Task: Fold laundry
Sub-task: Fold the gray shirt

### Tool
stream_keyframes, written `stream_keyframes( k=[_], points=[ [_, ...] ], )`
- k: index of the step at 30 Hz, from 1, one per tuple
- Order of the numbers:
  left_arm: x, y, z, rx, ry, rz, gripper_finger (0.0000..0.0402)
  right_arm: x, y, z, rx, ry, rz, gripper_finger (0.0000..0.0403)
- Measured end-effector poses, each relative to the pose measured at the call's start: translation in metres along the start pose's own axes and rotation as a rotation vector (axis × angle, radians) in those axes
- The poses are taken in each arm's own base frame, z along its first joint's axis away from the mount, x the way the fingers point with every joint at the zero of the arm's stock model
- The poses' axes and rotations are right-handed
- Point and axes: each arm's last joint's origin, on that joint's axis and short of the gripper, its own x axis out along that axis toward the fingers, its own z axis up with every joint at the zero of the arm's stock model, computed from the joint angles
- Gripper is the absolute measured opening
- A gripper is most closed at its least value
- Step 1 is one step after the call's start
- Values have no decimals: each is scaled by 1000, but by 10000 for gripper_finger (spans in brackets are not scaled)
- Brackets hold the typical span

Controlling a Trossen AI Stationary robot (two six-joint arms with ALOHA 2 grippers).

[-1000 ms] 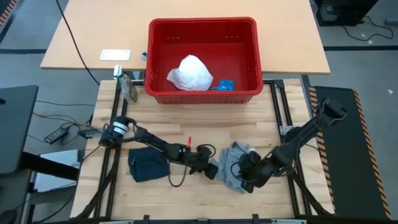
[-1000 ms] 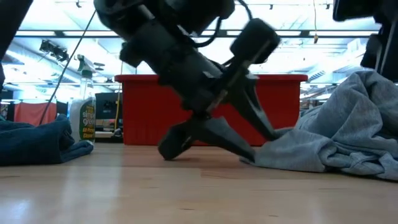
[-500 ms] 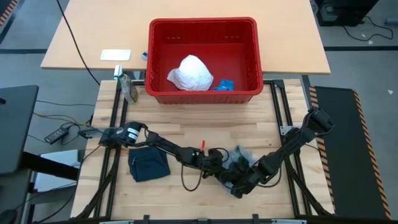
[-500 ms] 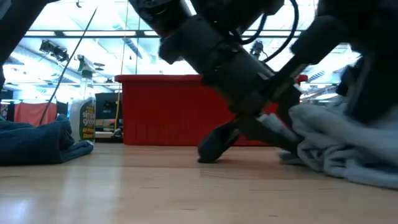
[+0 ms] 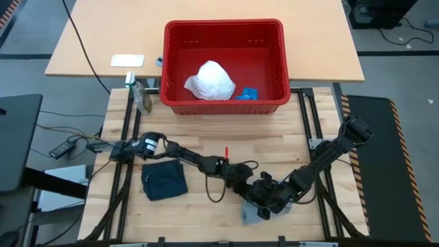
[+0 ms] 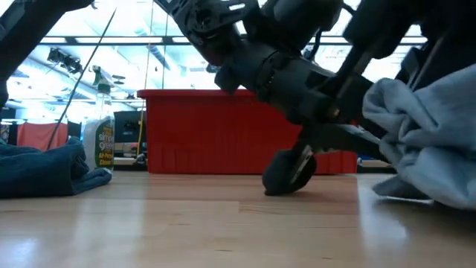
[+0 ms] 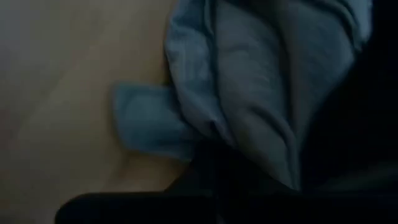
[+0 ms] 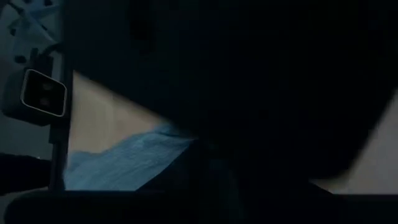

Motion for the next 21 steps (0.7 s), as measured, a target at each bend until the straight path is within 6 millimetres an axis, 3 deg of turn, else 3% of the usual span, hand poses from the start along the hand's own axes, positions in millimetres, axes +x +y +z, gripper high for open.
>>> stream_keyframes(
  k=[11, 17, 21],
  points=[
    [-17, -8, 2, -7, 164, -55, 4, 10, -26, -28, 94, -17, -88, 103],
    [-47, -44, -1, 57, 163, -111, 4, 15, -39, -40, 169, -66, -48, 103],
    [-54, -48, 0, 89, 112, -82, 4, 14, -39, -47, 174, -88, -11, 103]
  ],
)
